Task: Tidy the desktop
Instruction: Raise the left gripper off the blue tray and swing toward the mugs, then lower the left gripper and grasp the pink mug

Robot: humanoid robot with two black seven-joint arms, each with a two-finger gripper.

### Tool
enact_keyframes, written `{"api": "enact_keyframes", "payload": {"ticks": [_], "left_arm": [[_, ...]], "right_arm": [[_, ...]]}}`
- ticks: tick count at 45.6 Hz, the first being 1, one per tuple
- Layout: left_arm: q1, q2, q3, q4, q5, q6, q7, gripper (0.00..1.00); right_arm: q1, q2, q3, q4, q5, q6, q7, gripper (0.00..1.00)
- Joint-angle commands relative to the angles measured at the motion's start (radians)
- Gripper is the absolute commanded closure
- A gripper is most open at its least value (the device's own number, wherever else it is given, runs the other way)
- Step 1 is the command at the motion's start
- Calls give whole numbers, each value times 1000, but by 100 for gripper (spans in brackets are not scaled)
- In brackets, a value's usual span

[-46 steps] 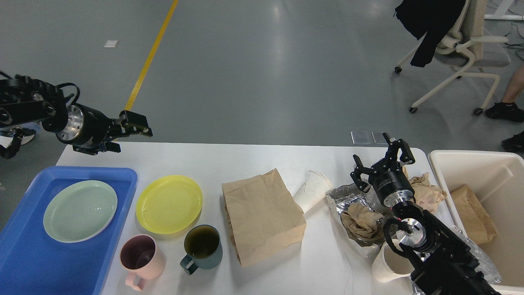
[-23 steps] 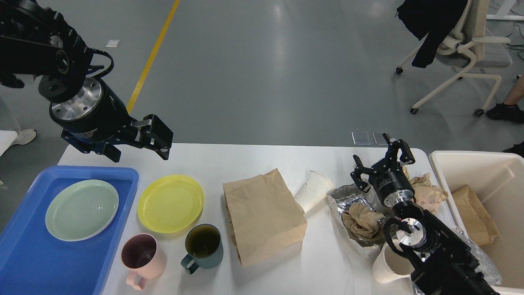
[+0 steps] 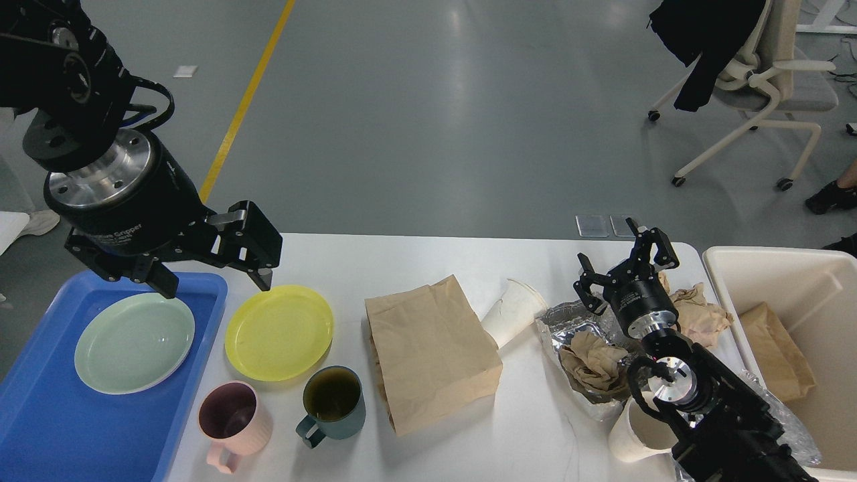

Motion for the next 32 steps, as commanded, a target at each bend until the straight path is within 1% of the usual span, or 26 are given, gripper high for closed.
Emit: {"api": "enact_keyframes", "payload": {"ticks": [1, 5, 9, 13, 15, 18, 23, 28, 32], "left_arm": [[61, 60, 17, 17, 2, 29, 0, 4], [133, 117, 5, 23, 3, 69, 4, 4], [229, 134, -1, 22, 8, 110, 15, 5], [344, 154, -6, 22, 39, 136, 65, 9], [409, 182, -19, 23, 55, 168, 87, 12], [502, 238, -35, 23, 83, 254, 107, 12], [649, 312, -61, 30, 151, 407, 107, 12], [795, 330, -104, 49, 194, 552, 107, 12], [875, 330, -133, 69, 200, 627, 107, 12]], "right_arm": [[0, 0, 0, 0, 0, 0, 0, 0], [0, 0, 0, 0, 0, 0, 0, 0], [0, 0, 0, 0, 0, 0, 0, 0], [0, 0, 0, 0, 0, 0, 0, 0], [0, 0, 0, 0, 0, 0, 0, 0], [0, 0, 0, 0, 0, 0, 0, 0], [0, 0, -1, 0, 0, 0, 0, 0], [0, 0, 0, 0, 0, 0, 0, 0], [0, 0, 0, 2, 0, 0, -1, 0]]}}
